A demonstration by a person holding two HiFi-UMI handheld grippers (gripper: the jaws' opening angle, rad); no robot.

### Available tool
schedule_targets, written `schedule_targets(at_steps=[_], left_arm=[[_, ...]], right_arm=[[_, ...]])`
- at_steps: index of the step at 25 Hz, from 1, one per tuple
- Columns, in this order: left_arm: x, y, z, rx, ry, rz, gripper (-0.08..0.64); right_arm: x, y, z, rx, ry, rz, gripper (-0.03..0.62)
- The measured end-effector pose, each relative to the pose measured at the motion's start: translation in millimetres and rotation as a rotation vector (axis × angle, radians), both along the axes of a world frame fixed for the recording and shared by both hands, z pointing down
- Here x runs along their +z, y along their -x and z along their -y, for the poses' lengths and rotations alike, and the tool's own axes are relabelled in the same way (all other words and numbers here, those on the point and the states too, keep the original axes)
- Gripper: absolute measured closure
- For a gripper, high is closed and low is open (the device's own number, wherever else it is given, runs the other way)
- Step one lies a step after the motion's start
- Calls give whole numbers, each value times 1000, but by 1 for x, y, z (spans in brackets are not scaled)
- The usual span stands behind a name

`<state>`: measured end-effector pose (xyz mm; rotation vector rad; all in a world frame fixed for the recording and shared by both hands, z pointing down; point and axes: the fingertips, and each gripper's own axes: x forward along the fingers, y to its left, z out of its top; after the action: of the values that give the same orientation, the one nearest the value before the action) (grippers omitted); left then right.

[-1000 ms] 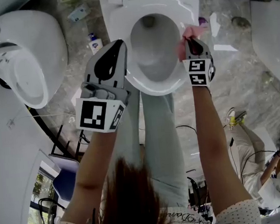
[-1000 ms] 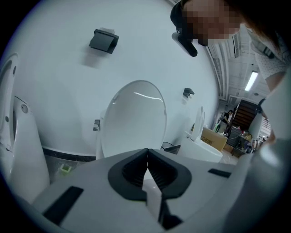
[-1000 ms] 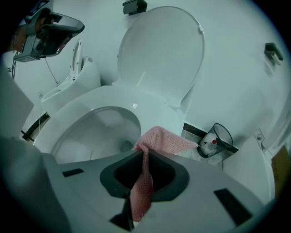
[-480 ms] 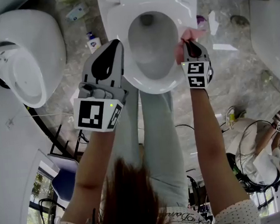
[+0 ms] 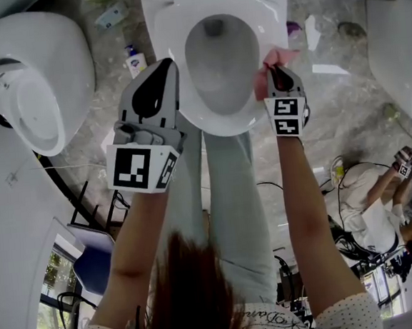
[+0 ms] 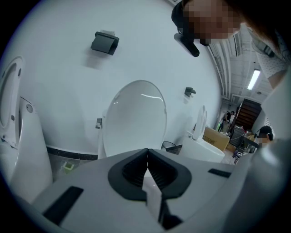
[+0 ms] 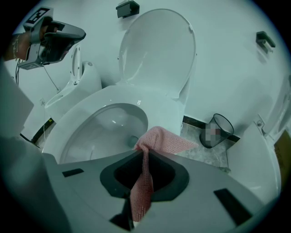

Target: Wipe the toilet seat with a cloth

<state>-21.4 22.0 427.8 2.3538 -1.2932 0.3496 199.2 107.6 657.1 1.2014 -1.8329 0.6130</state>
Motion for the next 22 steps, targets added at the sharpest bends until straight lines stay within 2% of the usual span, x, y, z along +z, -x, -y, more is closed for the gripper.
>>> schedule_targets(at_steps=[15, 19, 22], left_arm=[[2, -7, -1, -5, 1, 3, 555], [2, -8, -2, 0, 5, 6, 555], [1, -8, -2, 4, 4, 7, 555]], right_arm=[[0, 3, -31, 34, 53, 37, 541], [0, 8, -44, -26, 73, 25, 541], [2, 12, -57, -133, 98, 3, 541]])
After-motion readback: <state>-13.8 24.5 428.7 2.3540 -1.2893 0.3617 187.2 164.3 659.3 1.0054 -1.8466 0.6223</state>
